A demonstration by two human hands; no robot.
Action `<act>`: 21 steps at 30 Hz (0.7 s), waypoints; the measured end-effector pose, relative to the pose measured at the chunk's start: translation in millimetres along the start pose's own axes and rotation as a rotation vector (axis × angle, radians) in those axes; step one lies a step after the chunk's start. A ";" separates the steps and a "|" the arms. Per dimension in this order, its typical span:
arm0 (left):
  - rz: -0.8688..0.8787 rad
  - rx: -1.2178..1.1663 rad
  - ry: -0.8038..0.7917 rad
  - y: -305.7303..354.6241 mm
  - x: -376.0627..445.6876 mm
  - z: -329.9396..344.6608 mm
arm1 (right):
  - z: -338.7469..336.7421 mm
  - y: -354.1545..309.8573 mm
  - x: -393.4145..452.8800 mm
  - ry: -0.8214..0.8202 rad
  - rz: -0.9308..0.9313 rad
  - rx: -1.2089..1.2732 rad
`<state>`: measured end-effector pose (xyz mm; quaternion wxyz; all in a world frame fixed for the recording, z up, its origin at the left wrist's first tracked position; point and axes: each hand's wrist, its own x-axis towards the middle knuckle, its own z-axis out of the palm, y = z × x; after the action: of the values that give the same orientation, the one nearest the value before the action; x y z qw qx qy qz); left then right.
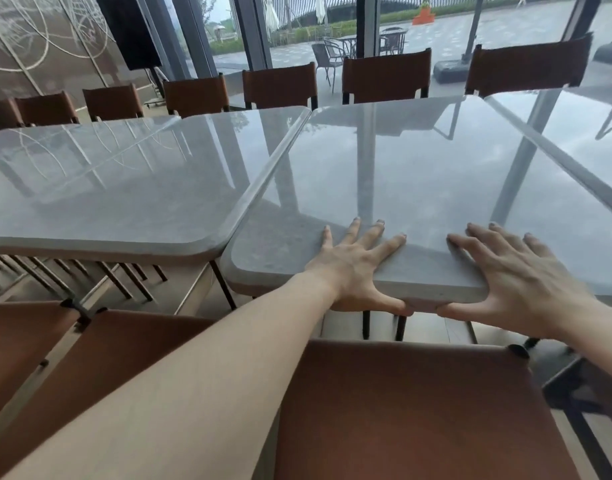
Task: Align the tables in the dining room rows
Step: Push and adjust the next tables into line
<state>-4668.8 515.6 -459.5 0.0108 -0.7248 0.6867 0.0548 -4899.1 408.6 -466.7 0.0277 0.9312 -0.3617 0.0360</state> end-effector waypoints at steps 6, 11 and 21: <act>0.020 0.020 -0.020 -4.4 5.2 2.2 | -1.9 1.8 2.3 -0.036 -0.010 0.004; 0.022 0.028 -0.039 -4.8 5.5 -0.1 | -3.6 4.9 3.5 -0.035 -0.009 0.028; 0.035 0.039 -0.053 -6.7 7.3 -2.7 | -4.8 2.0 8.4 -0.061 0.001 0.009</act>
<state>-4661.6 508.5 -457.9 0.0425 -0.7105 0.6998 0.0608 -4894.5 401.8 -461.1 0.0125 0.9317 -0.3628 0.0090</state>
